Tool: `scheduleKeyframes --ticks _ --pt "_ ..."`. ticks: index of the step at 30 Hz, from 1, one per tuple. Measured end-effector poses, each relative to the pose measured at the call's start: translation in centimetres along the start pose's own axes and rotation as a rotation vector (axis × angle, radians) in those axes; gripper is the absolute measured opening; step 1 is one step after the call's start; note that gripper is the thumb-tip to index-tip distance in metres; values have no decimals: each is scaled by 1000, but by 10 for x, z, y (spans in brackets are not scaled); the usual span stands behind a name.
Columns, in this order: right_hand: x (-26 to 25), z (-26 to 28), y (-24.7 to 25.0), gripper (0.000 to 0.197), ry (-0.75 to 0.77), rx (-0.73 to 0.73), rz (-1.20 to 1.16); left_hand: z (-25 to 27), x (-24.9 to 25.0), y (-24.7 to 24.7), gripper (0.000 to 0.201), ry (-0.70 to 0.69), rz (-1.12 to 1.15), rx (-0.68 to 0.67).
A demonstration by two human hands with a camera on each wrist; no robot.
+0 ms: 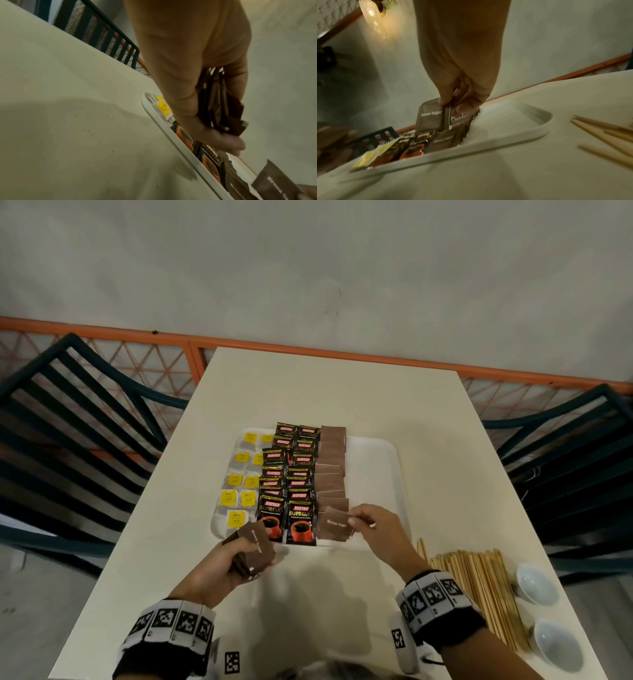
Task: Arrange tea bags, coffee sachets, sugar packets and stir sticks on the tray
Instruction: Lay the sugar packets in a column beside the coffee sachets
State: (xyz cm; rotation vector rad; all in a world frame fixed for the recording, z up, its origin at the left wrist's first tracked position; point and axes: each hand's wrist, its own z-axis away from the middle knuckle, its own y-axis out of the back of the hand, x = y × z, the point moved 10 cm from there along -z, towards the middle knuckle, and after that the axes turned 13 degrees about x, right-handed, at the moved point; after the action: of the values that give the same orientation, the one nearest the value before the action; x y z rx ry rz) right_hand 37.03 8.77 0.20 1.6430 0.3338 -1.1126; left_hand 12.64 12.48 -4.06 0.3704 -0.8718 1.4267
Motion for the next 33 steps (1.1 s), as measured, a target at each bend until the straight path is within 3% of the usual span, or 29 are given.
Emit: scheduleKeyframes --ticks 10,16,19,21,23,26,29,33 --pt "10 -3 -24 7 26 8 144 10 6 -12 40 -48 -75 -59" --pt "4 -2 -25 34 112 44 302 14 9 -24 35 -64 -70 -104" --pt "-19 5 -25 36 151 74 202 12 7 -24 39 -53 -87 -104" --pt "-39 13 -36 27 120 -62 25 10 5 -25 37 -37 -106 -98" --pt "-53 26 -55 17 47 -293 -128 10 3 -27 34 -24 -123 -102" --pt "-64 44 -75 6 19 -508 -215 12 3 -27 32 -22 -159 -102" --pt "-64 43 -76 16 -20 -482 -295 12 2 -27 29 -30 -209 -108" --pt "-61 38 -69 15 -58 -462 -347 5 5 -18 21 -45 -205 -34"
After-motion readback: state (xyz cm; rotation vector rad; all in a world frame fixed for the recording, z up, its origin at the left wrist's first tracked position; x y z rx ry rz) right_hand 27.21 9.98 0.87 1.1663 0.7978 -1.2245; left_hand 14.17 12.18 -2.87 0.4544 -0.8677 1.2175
